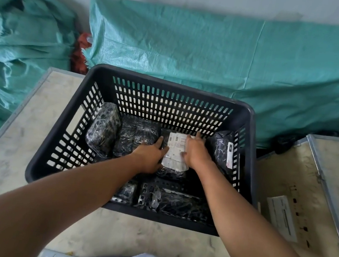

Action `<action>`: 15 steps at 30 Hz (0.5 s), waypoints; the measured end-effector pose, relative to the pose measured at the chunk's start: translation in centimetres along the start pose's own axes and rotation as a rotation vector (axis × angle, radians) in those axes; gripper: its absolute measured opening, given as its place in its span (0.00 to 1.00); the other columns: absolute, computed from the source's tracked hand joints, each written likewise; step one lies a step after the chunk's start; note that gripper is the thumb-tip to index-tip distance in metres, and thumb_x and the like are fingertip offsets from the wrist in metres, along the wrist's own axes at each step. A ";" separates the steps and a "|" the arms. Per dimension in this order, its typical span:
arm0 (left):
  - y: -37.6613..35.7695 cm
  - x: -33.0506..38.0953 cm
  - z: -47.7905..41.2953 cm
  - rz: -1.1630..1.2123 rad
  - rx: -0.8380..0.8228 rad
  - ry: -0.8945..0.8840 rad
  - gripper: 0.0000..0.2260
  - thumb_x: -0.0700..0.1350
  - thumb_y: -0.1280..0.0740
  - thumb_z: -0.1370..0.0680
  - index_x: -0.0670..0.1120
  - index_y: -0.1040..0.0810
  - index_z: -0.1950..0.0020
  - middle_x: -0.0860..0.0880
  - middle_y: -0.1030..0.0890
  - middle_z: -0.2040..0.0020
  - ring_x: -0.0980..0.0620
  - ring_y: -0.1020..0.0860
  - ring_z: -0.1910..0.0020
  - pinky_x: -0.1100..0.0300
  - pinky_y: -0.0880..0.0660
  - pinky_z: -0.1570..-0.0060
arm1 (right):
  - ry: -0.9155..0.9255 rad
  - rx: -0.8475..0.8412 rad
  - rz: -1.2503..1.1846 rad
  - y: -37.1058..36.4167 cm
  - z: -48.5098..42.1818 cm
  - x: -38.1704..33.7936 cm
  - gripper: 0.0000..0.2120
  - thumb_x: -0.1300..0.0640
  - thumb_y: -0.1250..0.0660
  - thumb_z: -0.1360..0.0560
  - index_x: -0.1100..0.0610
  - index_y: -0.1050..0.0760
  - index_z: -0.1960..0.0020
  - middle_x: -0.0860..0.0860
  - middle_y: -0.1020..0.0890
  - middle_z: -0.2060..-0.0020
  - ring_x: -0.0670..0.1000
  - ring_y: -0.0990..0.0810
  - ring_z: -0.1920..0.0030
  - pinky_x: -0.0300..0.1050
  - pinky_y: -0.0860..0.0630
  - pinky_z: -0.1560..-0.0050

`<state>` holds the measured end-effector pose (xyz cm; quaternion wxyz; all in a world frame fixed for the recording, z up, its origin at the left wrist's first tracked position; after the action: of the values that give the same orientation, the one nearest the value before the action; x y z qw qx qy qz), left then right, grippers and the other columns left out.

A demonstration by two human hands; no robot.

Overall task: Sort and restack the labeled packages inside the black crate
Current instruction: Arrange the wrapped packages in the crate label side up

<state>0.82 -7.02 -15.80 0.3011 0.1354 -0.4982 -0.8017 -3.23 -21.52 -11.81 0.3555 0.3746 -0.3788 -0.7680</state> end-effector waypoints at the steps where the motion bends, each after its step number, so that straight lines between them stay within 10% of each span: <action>1: 0.1 0.1 0.0 -0.013 0.004 -0.009 0.37 0.57 0.36 0.20 0.48 0.49 0.17 0.39 0.56 0.17 0.39 0.24 0.33 0.43 0.25 0.39 | 0.033 0.043 -0.084 1.4 0.5 -0.3 0.34 0.64 0.31 0.21 0.59 0.41 0.19 0.61 0.52 0.18 0.66 0.46 0.20 0.50 0.33 0.27; 7: -0.1 0.4 0.1 -0.072 -0.021 -0.027 0.40 0.57 0.34 0.21 0.47 0.53 0.17 0.40 0.57 0.17 0.40 0.31 0.27 0.44 0.24 0.42 | 0.139 0.491 -0.258 11.7 6.3 0.9 0.22 0.53 0.25 0.24 0.57 0.21 0.32 0.56 0.20 0.33 0.57 0.22 0.33 0.52 0.28 0.30; 15: -0.2 0.5 0.1 -0.099 -0.043 -0.038 0.41 0.57 0.34 0.20 0.47 0.56 0.17 0.41 0.60 0.17 0.42 0.34 0.25 0.46 0.23 0.44 | -0.068 0.264 -0.079 7.0 9.4 4.2 0.42 0.46 0.26 0.24 0.53 0.43 0.17 0.63 0.42 0.20 0.65 0.44 0.20 0.58 0.46 0.22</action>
<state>0.24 -7.16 -15.91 0.2546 0.1381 -0.4790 -0.8286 -11.30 -25.26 -3.12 0.2596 0.4062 -0.4734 -0.7372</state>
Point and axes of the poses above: each hand's wrist, its own z-axis away from the middle knuckle, its own y-axis out of the back of the hand, x = y × z, the point moved 7 cm from there along -z, towards the middle knuckle
